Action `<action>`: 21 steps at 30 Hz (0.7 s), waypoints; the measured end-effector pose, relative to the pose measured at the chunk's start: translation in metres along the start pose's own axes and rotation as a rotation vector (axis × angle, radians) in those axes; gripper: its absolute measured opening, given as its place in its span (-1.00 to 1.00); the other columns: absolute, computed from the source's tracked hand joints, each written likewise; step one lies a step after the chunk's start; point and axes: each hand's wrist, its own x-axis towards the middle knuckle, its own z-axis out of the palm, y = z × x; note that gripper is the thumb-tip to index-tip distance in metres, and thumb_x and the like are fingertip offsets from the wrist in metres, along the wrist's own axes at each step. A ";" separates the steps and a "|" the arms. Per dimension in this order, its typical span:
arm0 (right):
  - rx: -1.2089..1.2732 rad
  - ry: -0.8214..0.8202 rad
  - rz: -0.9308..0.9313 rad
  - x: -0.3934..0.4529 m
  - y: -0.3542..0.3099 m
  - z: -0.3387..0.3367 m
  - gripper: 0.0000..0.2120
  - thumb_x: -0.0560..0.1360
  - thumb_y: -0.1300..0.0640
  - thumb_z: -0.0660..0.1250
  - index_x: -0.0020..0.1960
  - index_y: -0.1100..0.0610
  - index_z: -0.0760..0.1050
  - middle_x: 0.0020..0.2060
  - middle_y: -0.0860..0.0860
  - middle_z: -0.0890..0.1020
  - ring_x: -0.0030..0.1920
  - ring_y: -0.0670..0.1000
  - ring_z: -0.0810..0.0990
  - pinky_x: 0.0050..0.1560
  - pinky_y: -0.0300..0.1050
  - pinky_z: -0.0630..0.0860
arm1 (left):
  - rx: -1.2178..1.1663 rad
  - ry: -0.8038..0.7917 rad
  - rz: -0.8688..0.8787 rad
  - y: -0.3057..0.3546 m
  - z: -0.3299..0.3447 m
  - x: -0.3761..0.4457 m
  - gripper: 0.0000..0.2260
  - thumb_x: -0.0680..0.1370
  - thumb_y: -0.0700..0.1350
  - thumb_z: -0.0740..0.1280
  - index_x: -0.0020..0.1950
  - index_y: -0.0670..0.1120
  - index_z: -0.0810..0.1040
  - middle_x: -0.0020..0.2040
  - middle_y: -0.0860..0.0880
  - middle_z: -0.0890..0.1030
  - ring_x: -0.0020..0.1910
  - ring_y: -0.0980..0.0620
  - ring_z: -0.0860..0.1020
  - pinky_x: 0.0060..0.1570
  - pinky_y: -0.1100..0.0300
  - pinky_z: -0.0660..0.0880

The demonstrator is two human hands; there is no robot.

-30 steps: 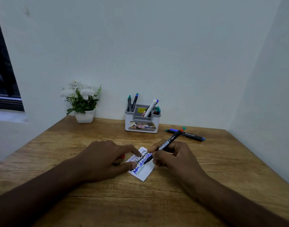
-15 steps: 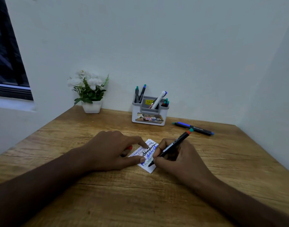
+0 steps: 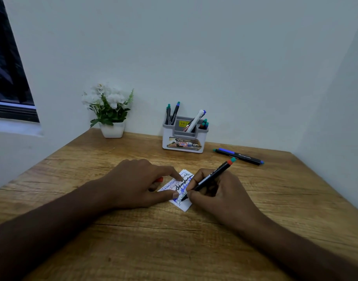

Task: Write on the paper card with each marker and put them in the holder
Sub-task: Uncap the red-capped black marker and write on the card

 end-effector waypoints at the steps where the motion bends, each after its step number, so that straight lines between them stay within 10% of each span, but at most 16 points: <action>1: 0.000 0.006 0.005 0.000 0.001 0.000 -0.83 0.48 0.12 0.55 -0.15 -0.16 0.68 -0.20 -0.09 0.78 -0.12 -0.01 0.75 -0.12 -0.05 0.69 | 0.000 -0.002 0.002 0.000 0.000 0.000 -0.52 0.53 0.51 0.08 0.40 0.42 0.36 -0.38 0.15 0.51 -0.29 0.29 0.49 -0.36 0.24 0.25; 21: 0.003 0.008 0.068 0.002 -0.002 0.000 -0.93 0.53 0.13 0.51 -0.12 0.01 0.68 -0.20 -0.02 0.78 -0.16 0.00 0.74 -0.10 0.03 0.70 | -0.018 0.015 0.010 -0.002 0.003 0.001 -0.56 0.54 0.49 0.09 0.39 0.45 0.35 -0.39 0.15 0.50 -0.17 0.51 0.44 -0.38 0.22 0.22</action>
